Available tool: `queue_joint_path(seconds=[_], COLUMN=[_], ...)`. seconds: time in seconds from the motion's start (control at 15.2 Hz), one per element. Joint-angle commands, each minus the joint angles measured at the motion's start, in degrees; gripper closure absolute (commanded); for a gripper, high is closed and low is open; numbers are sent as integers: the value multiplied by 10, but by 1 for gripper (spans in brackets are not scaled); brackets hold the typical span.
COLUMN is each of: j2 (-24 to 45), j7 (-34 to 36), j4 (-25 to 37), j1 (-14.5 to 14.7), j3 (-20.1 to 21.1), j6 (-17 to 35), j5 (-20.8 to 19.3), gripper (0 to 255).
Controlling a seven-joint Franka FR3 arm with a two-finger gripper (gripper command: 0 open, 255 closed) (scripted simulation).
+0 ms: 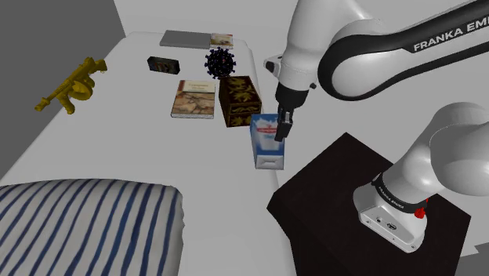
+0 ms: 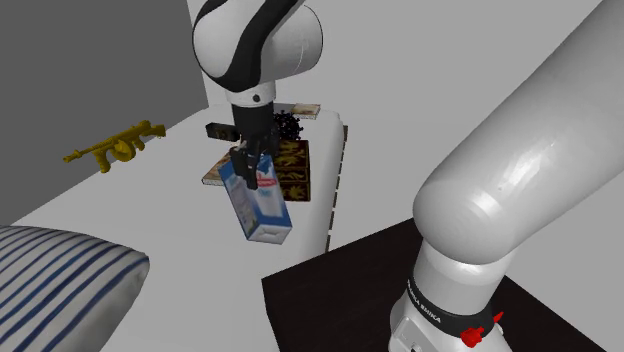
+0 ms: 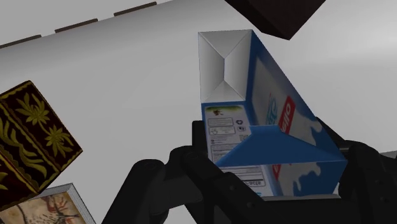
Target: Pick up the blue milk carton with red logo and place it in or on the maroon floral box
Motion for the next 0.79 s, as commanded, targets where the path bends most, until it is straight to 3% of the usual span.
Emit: queue_joint_path(seconds=[0.0,0.46,0.73], j2=[-10,-39,12], j7=[0,-1,-42], j4=[11,44,93], j1=[1,1,-30], j3=[-1,-8,-39], j6=[-21,-81,-83], j5=[0,-1,-27], gripper=[255,255,255])
